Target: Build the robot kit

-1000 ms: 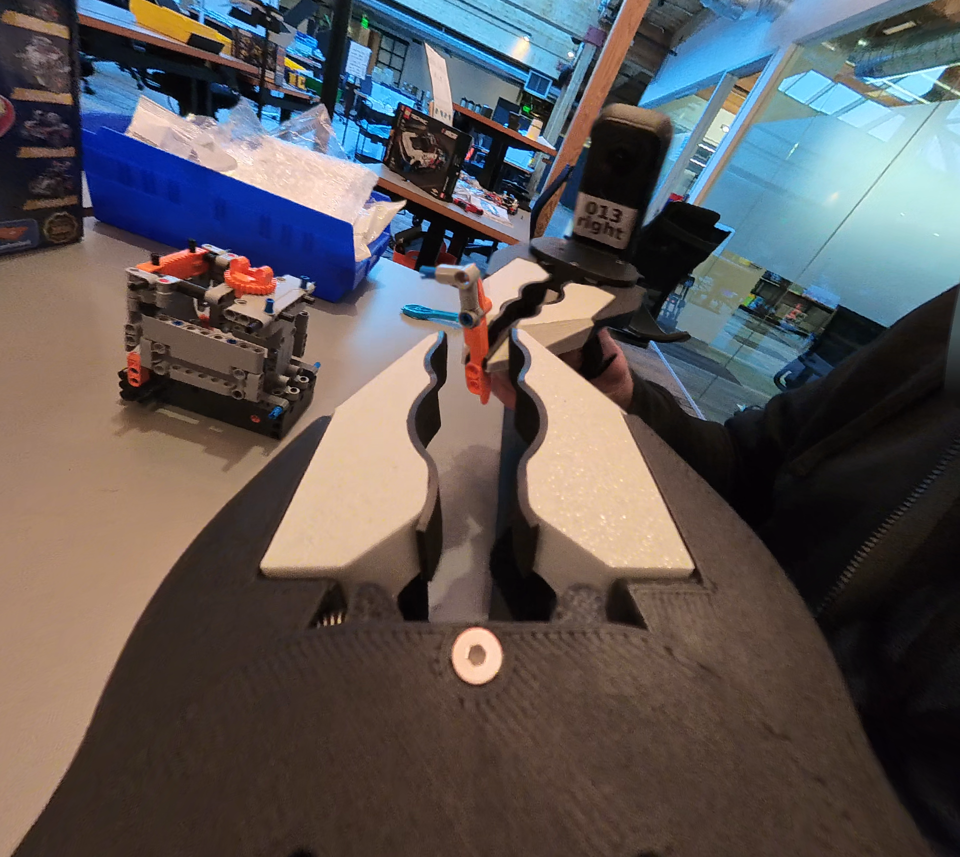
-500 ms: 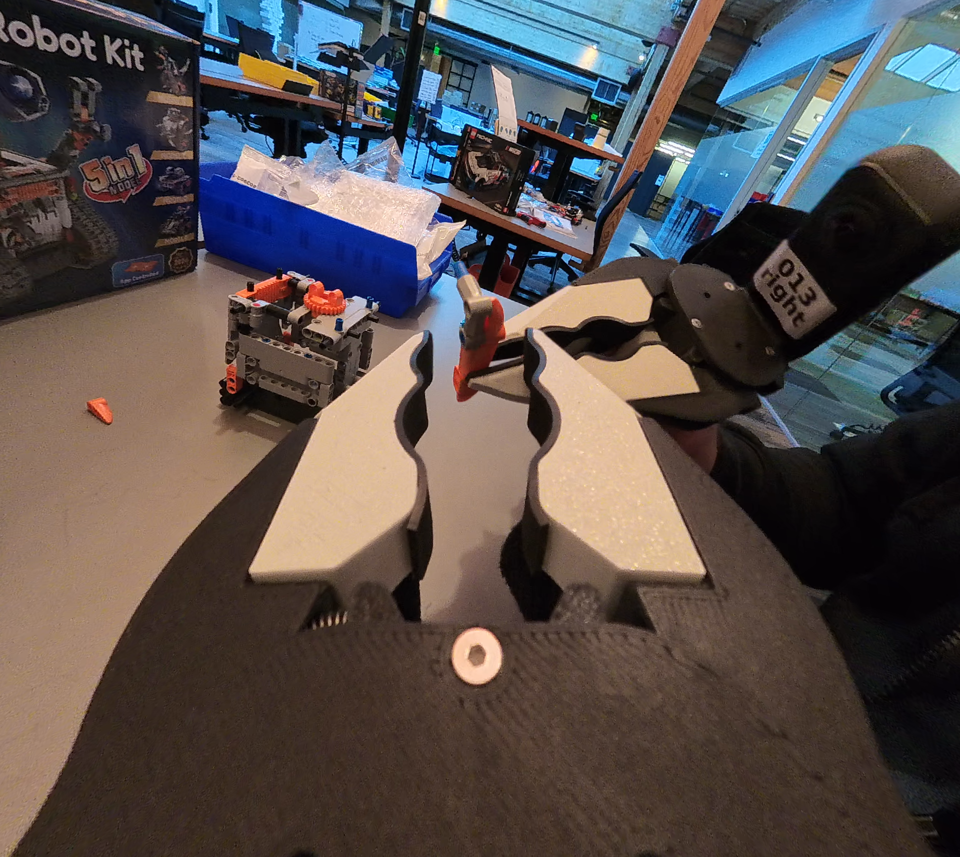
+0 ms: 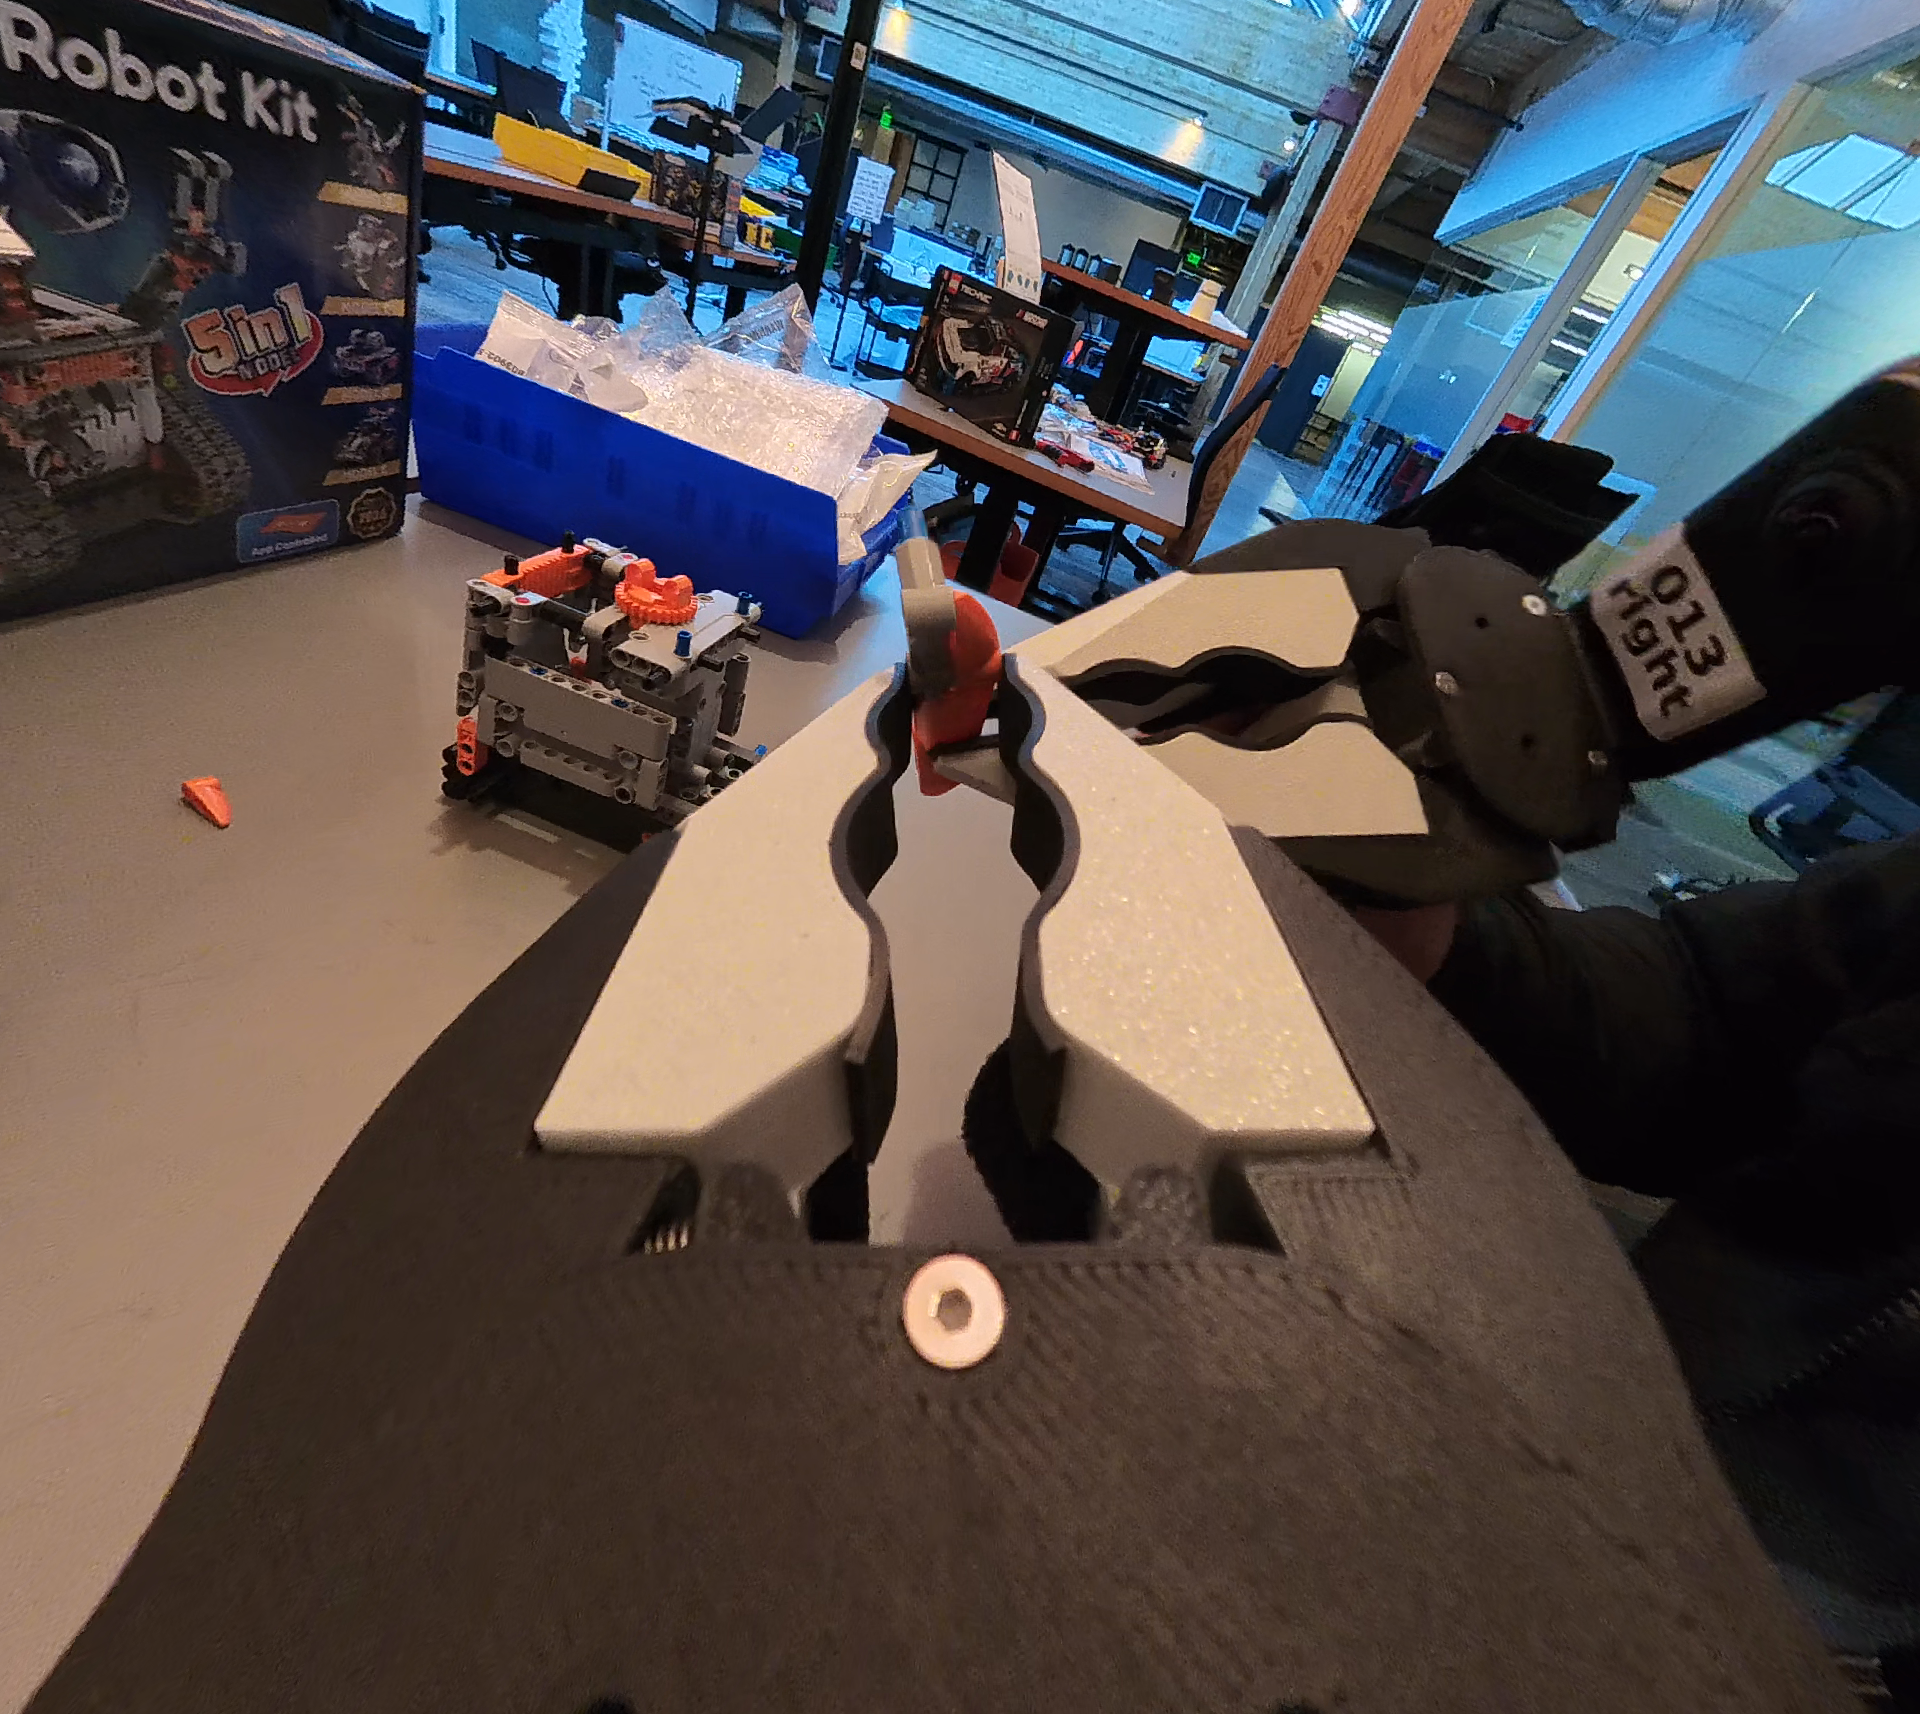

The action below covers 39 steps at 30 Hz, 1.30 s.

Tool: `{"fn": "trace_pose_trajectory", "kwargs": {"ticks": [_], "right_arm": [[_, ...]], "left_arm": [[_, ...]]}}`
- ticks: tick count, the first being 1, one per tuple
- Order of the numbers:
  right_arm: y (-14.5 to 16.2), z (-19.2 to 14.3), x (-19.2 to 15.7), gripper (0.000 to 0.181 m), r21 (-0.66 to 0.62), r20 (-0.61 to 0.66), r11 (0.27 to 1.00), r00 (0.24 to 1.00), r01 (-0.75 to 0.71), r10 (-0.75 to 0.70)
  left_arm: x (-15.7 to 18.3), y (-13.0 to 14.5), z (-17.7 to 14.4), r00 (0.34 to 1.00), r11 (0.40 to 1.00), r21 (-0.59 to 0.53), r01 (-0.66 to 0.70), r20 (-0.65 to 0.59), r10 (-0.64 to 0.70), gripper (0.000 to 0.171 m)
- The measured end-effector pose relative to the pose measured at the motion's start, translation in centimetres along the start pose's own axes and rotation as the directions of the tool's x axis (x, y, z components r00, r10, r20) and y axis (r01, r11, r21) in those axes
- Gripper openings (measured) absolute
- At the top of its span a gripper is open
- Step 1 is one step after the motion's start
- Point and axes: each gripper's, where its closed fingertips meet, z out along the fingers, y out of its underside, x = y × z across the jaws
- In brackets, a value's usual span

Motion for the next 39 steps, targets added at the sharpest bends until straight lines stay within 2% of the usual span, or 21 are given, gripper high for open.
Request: {"fn": "trace_pose_trajectory", "kwargs": {"ticks": [5, 8, 13, 16, 19, 24, 30, 39], "right_arm": [[0.5, 0.1, -0.9, 0.016, -0.012, 0.151, 0.995, 0.983, -0.103, 0.104], [1.0, -0.2, -1.9, 0.023, -0.037, 0.299, 0.980, 0.933, -0.198, 0.200], [1.2, -0.3, -1.6, 0.030, -0.049, 0.424, 0.958, 0.863, -0.282, 0.275], [1.2, -0.1, -1.9, 0.027, -0.047, 0.507, 0.954, 0.815, -0.298, 0.279], [1.0, 0.2, -2.0, 0.014, -0.040, 0.571, 0.940, 0.764, -0.339, 0.300], [1.3, 0.7, -1.4, 0.011, 0.009, 0.581, 0.926, 0.756, -0.377, 0.302], [2.3, 1.3, -1.2, 0.011, 0.020, 0.556, 0.917, 0.767, -0.399, 0.322], [2.9, 2.0, 0.6, 0.011, 0.054, 0.423, 0.921, 0.844, -0.387, 0.329]], "left_arm": [[0.0, -0.2, -0.4, 1.000, 1.000, -0.007, 0.008, -0.016, -0.008, 0.014], [0.1, 0.5, -0.3, 0.999, 0.998, -0.057, 0.004, -0.033, -0.006, 0.014], [0.6, 1.0, 0.0, 0.996, 0.988, -0.132, -0.077, -0.046, 0.071, 0.014], [0.9, 0.9, 0.1, 0.995, 0.984, -0.160, -0.079, -0.078, 0.067, 0.014], [0.6, 1.0, 0.4, 0.993, 0.974, -0.202, -0.099, -0.087, 0.083, 0.014], [0.1, 1.0, 0.7, 0.991, 0.972, -0.210, -0.104, -0.105, 0.084, 0.014], [-1.1, 1.7, 0.8, 0.997, 0.984, -0.177, -0.038, -0.075, 0.025, 0.014], [-2.7, 1.0, 0.3, 0.999, 0.993, -0.117, -0.030, 0.013, 0.032, 0.020]]}}
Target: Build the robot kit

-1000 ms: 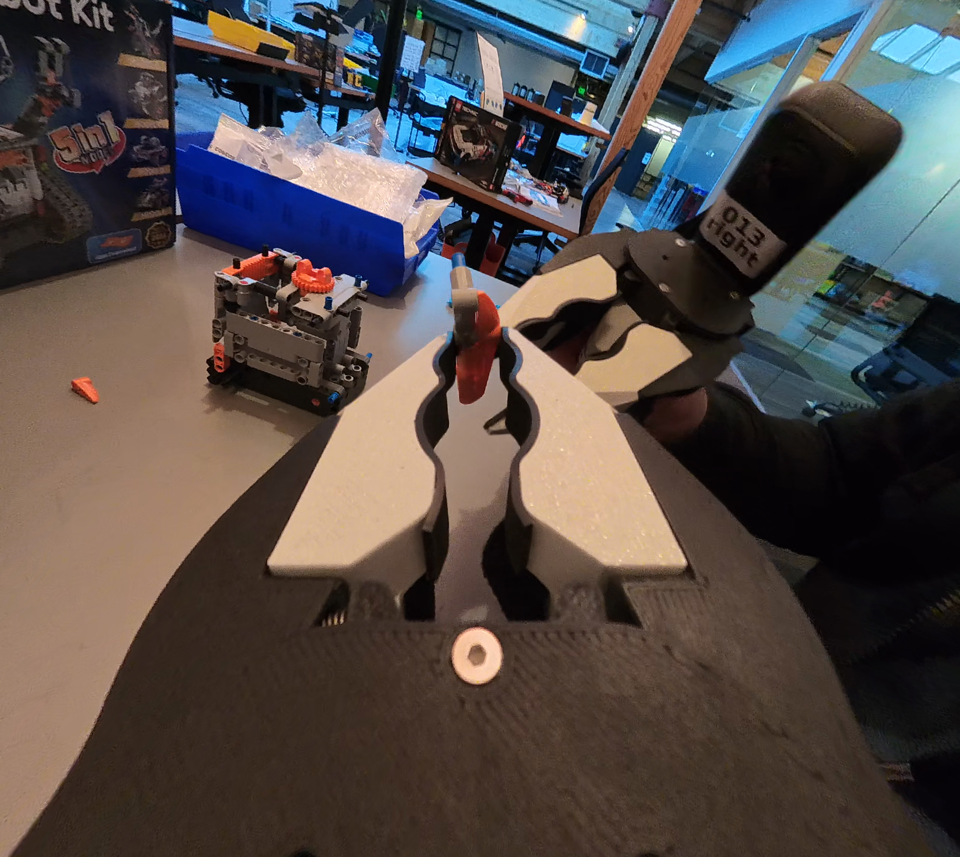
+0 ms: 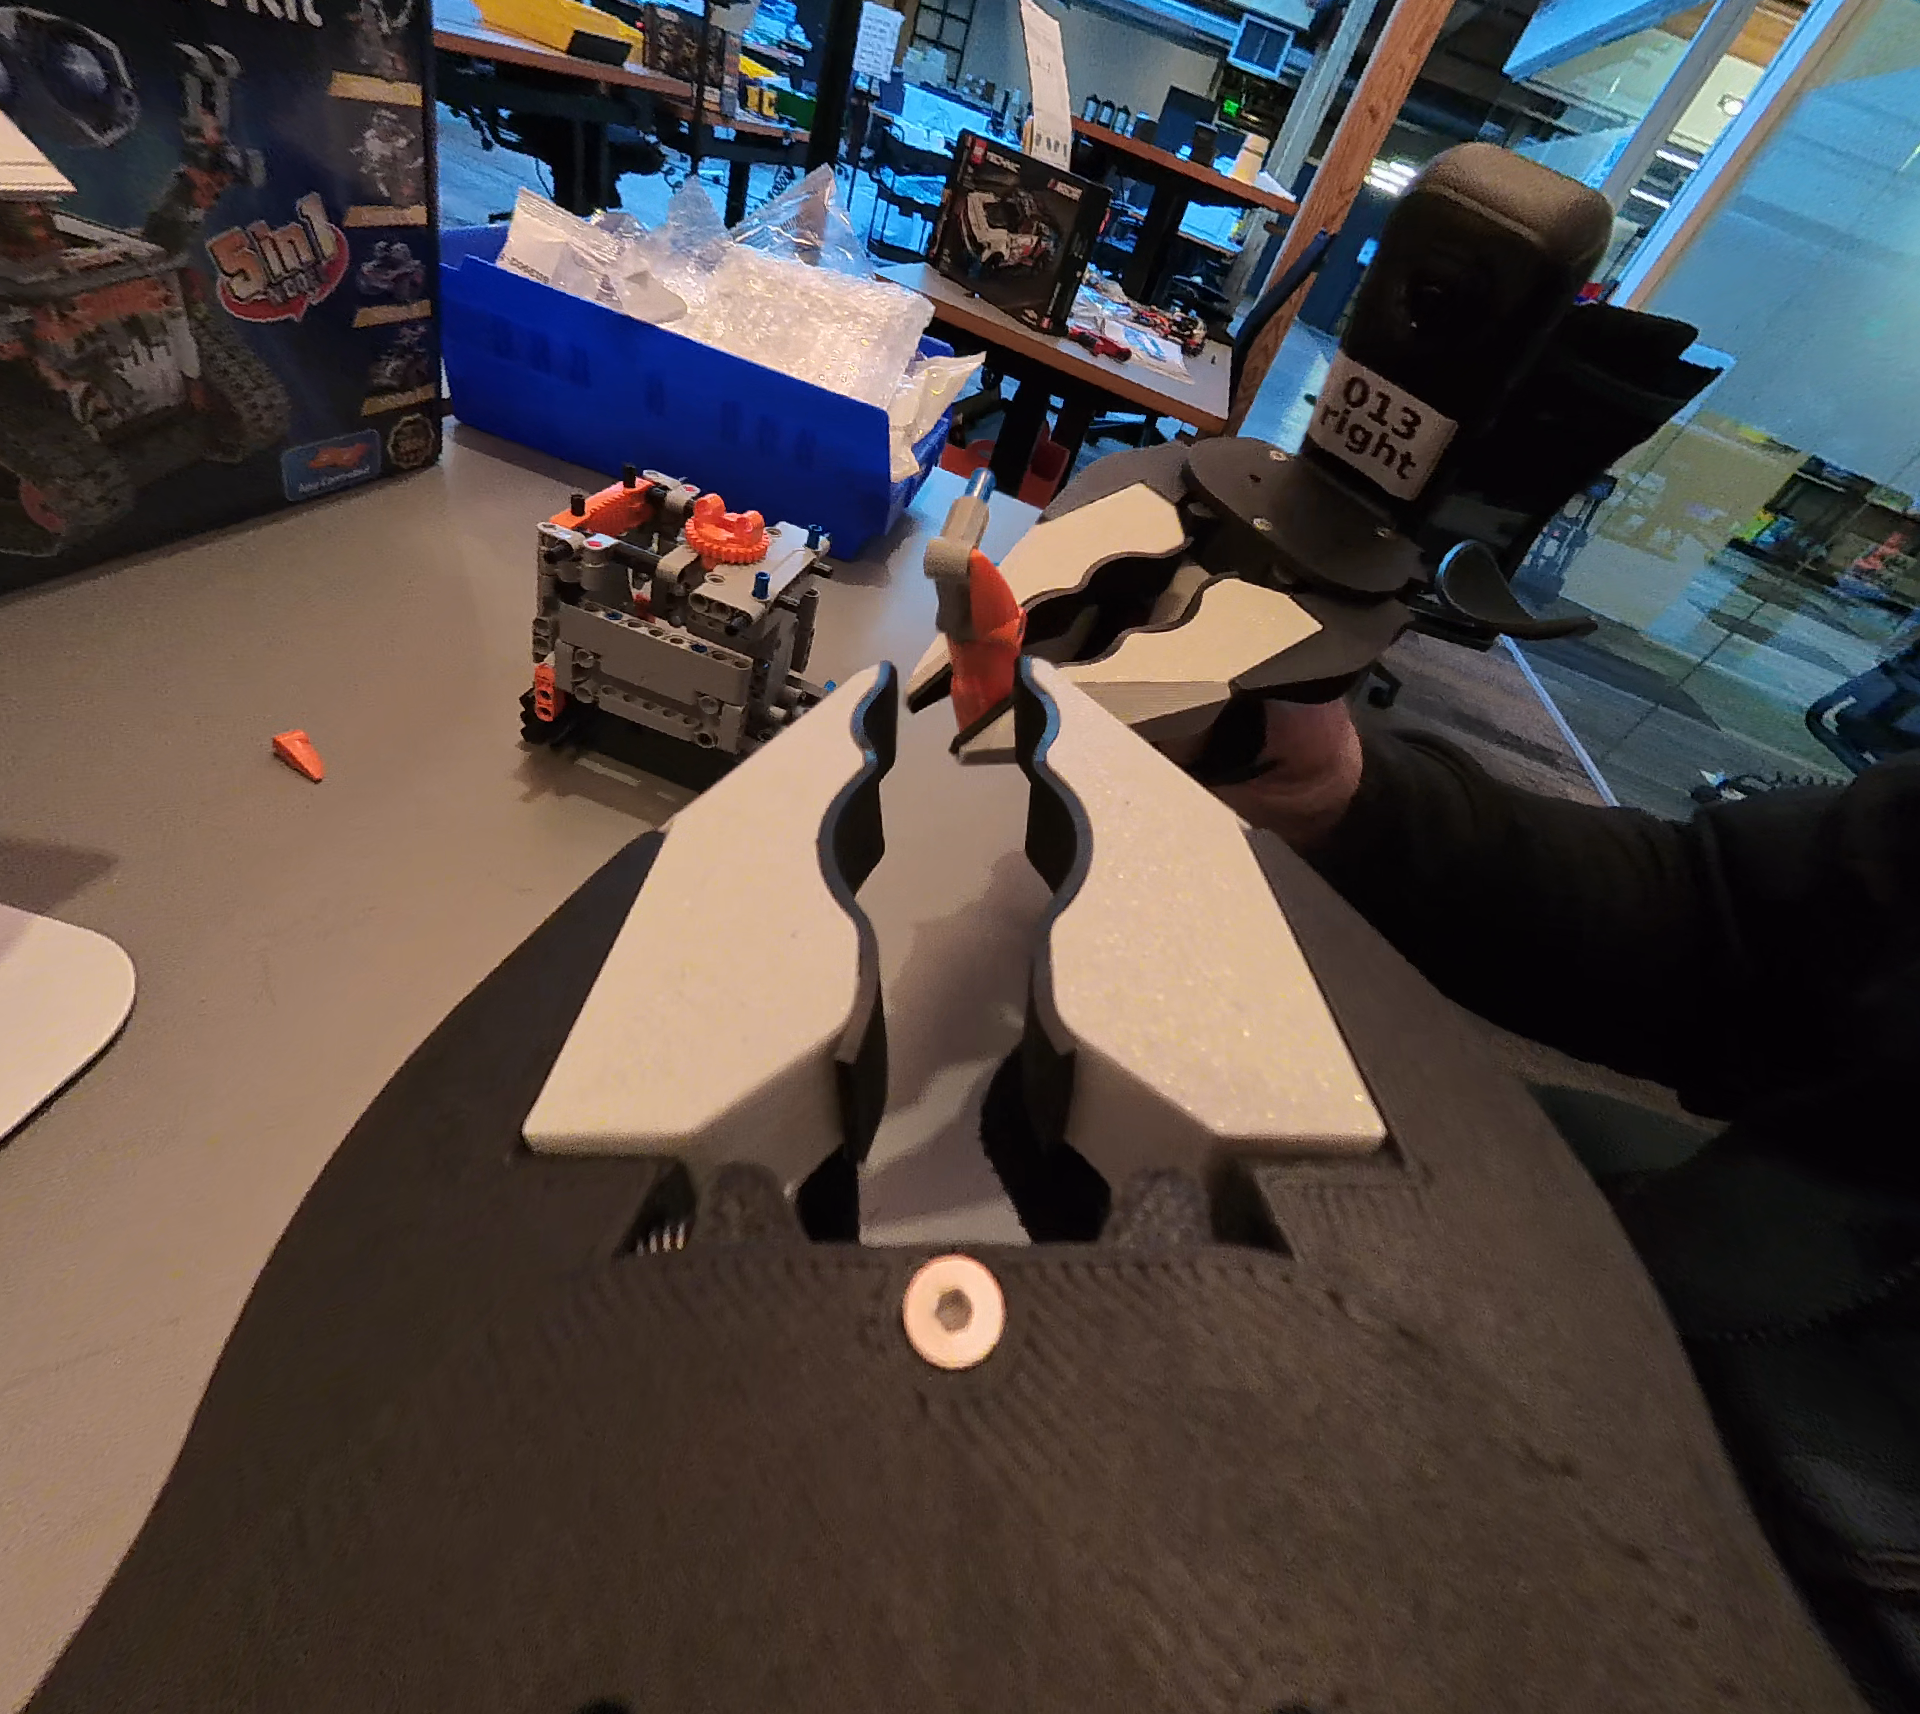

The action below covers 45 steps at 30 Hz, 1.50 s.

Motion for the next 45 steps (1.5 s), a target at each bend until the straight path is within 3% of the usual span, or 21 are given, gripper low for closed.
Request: {"fn": "trace_pose_trajectory", "kwargs": {"ticks": [6, 12, 14, 21, 45], "right_arm": [[0.3, 0.1, 0.3, 0.011, -0.042, -0.089, 0.994, 0.991, 0.100, -0.104], [0.5, 0.5, -0.5, 0.011, -0.052, -0.069, 0.989, 0.988, 0.137, -0.141], [0.6, 0.5, -0.8, 0.011, -0.048, -0.046, 0.991, 0.991, 0.126, -0.129], [0.4, 0.4, -1.1, 0.012, -0.003, 0.023, 0.999, 0.999, 0.037, -0.037], [1.1, 0.3, -0.8, 0.012, 0.001, 0.081, 0.999, 0.996, -0.048, 0.048]], "left_arm": [[-0.2, -0.2, -0.1, 1.000, 1.000, 0.020, 0.002, 0.009, -0.002, 0.025], [0.5, -0.1, 0.4, 1.000, 1.000, 0.023, -0.004, -0.019, 0.004, 0.023], [0.8, -0.2, 0.4, 1.000, 0.999, 0.034, -0.012, -0.026, 0.013, 0.016], [0.9, -0.2, 0.5, 1.000, 0.999, 0.041, -0.003, -0.029, 0.005, 0.015], [0.2, 0.1, 0.6, 1.000, 0.999, 0.039, -0.018, 0.006, 0.018, 0.015]]}}
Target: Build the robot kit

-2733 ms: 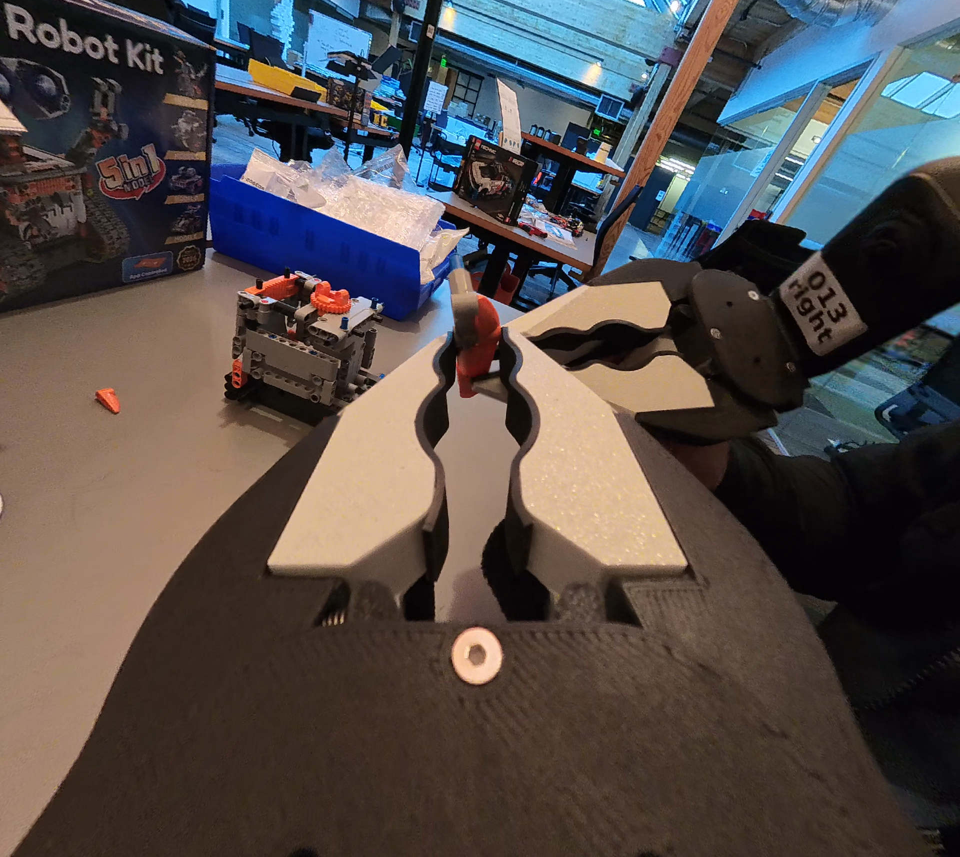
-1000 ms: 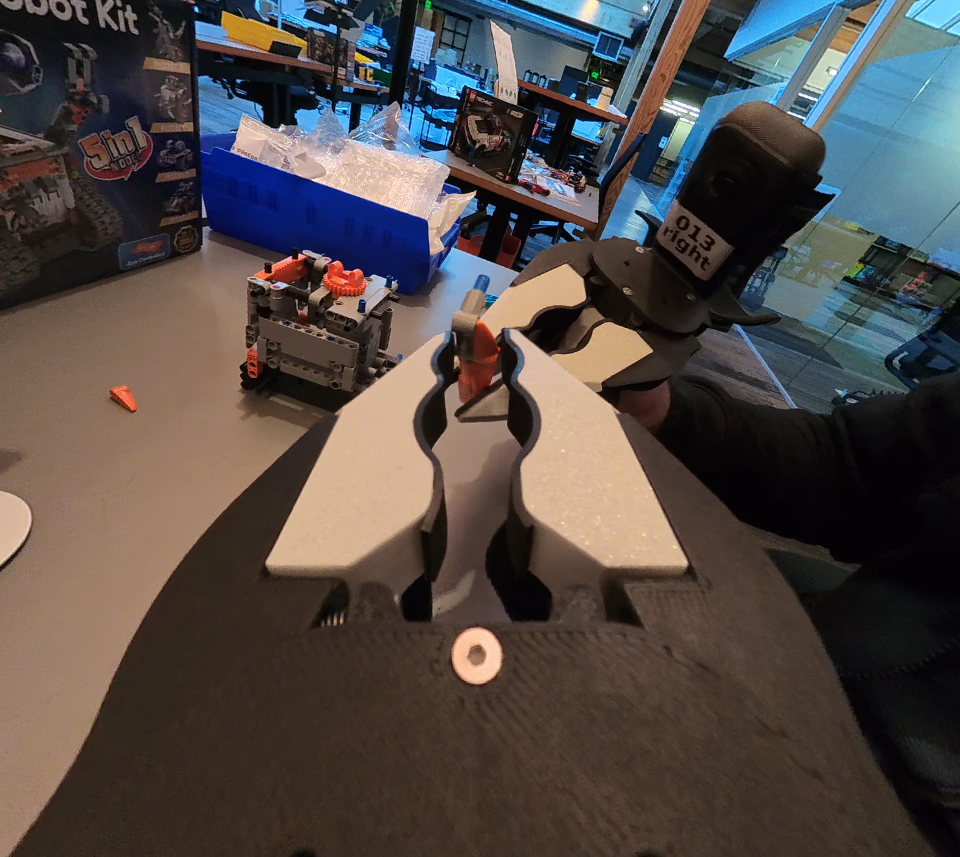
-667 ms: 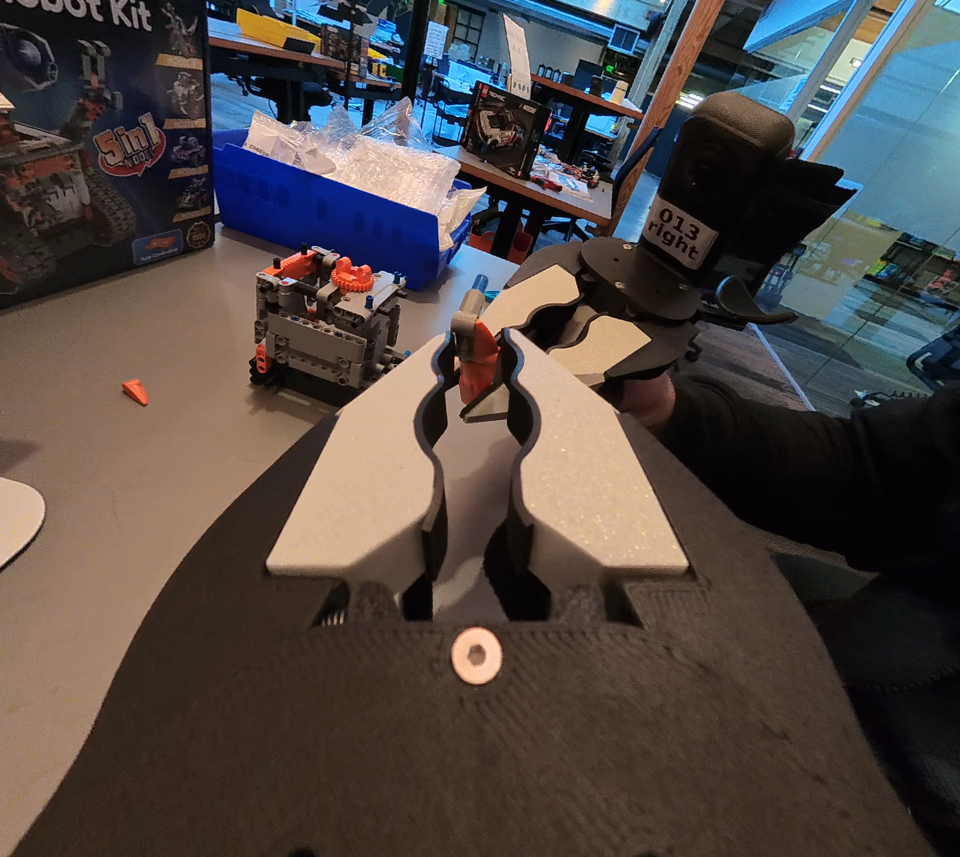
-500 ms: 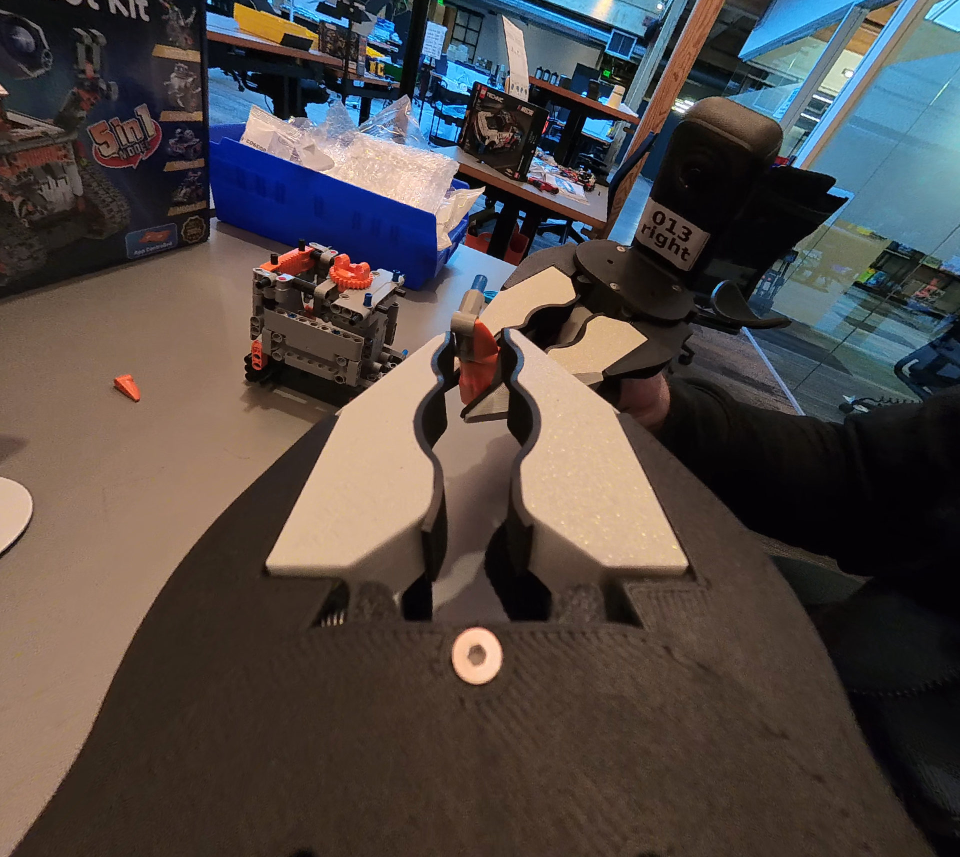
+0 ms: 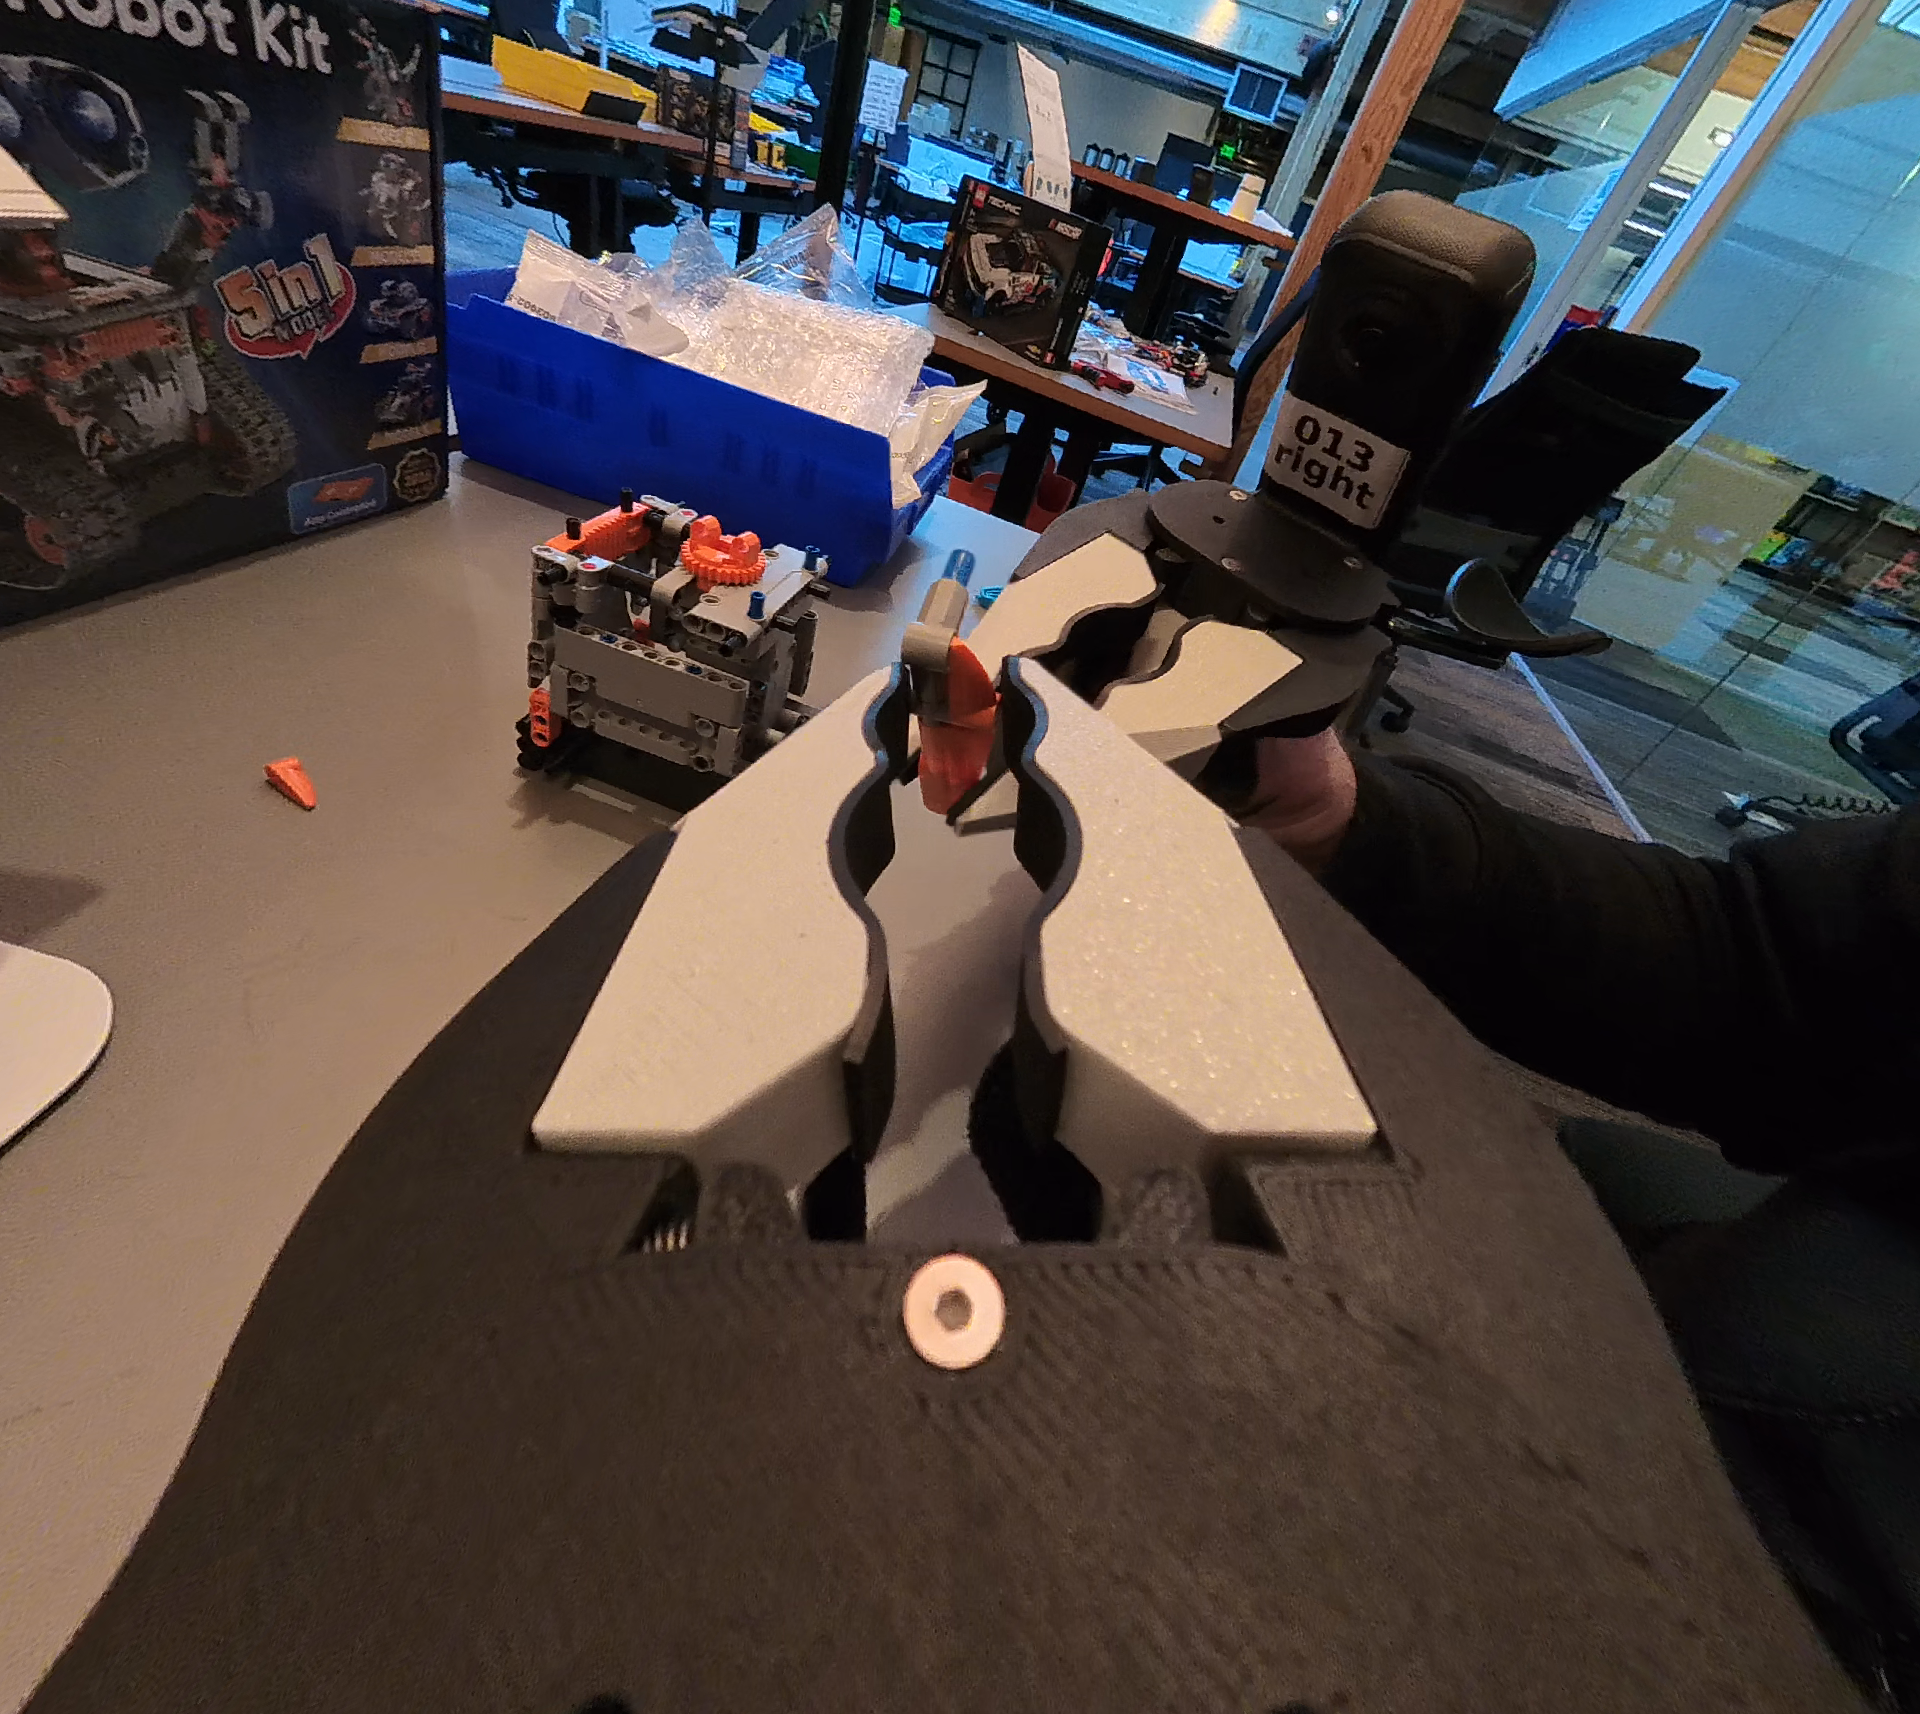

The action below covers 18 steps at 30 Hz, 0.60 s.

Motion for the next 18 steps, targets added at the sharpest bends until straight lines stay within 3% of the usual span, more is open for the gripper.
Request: {"fn": "trace_pose_trajectory", "kwargs": {"ticks": [10, 18], "right_arm": [[0.5, -0.4, 0.7, 0.019, -0.013, 0.000, 0.999, 0.999, -0.040, 0.040], [-0.2, -2.1, 2.3, 0.022, 0.046, -0.030, 0.996, 0.997, -0.076, 0.077]], "left_arm": [[-0.5, 0.2, 0.0, 1.000, 1.000, -0.006, 0.007, 0.019, -0.007, 0.015], [-0.9, 0.3, -0.2, 0.999, 1.000, -0.007, 0.027, 0.034, -0.026, 0.015]]}}
